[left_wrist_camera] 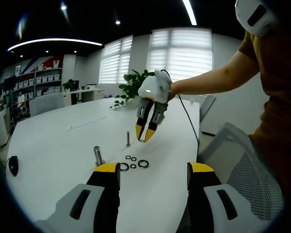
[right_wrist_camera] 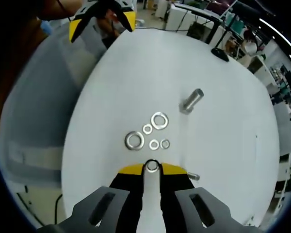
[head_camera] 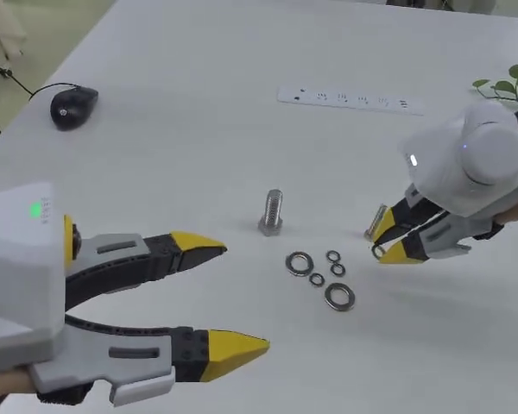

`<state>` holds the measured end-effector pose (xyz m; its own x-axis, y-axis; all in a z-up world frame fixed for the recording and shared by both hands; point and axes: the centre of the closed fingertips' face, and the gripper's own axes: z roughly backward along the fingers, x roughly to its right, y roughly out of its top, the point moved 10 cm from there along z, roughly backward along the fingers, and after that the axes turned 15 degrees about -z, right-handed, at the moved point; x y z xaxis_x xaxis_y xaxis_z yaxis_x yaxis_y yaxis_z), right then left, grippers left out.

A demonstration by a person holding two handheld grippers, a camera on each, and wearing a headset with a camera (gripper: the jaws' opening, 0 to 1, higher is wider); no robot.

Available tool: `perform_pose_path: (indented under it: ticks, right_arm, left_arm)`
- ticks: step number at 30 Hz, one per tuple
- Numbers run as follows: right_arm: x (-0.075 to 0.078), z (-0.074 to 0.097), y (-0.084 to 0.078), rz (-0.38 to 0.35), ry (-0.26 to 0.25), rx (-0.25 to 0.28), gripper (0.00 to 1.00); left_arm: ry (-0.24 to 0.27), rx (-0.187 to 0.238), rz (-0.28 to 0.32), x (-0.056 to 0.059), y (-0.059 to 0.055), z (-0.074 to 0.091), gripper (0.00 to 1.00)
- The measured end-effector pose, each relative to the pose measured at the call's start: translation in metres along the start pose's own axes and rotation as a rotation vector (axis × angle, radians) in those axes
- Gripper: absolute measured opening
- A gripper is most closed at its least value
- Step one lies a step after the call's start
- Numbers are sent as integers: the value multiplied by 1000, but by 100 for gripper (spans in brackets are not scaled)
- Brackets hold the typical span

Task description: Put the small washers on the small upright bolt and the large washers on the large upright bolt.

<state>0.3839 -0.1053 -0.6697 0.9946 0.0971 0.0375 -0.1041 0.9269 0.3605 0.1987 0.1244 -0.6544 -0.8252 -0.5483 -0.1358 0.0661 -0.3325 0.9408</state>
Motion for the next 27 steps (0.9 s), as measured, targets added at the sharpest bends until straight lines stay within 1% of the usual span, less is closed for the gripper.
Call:
perform_pose_path:
  ticks: [8, 13, 19, 21, 23, 27]
  right_arm:
    - [16, 12, -7, -56, -51, 12, 11]
    - [25, 18, -6, -76, -75, 19, 11]
    - [37, 20, -3, -92, -93, 13, 11]
    - [40, 20, -3, -102, -92, 17, 11]
    - [41, 20, -1, -106, -94, 26, 11]
    - [44, 18, 0, -105, -92, 21, 11]
  left_arm:
    - [-12, -5, -9, -2, 2, 0, 54]
    - [-22, -5, -9, -2, 2, -1, 54]
    - [-27, -5, -7, -3, 2, -2, 54]
    - [-30, -5, -7, -3, 3, -2, 54]
    - [-32, -5, -6, -3, 3, -2, 54]
    - [-31, -7, -4, -4, 2, -1, 54]
